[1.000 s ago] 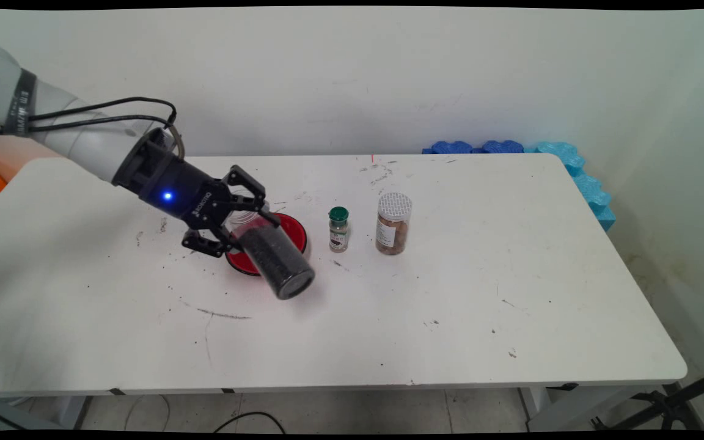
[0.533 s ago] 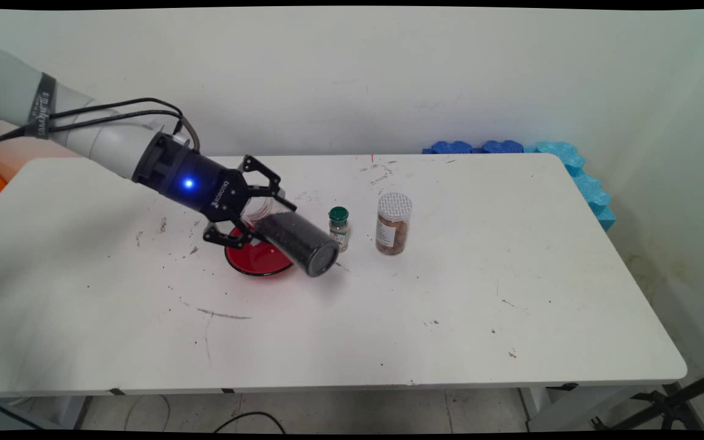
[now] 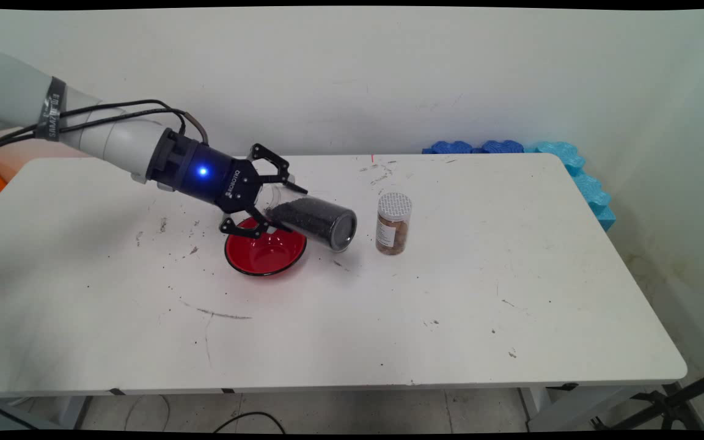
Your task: Pour the black seasoning powder in the red bowl
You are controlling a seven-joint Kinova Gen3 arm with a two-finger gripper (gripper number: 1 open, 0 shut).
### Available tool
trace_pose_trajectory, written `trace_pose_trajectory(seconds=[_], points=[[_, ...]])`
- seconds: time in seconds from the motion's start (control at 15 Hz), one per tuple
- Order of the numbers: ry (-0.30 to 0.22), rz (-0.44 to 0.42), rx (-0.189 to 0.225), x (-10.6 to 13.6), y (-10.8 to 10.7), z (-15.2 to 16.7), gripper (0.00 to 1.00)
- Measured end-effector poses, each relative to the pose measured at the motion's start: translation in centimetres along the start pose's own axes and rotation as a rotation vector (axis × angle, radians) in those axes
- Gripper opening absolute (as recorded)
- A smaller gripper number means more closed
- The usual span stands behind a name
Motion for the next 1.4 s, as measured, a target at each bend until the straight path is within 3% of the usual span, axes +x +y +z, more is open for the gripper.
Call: trace_pose_trajectory(seconds=[0.6,1.4], points=[[-0.009,-0.129,-0.071,0.12,0.28,0.22,0.0],[-0.012,-0.188,-0.107,0.17,0.2,-0.3,0.0]])
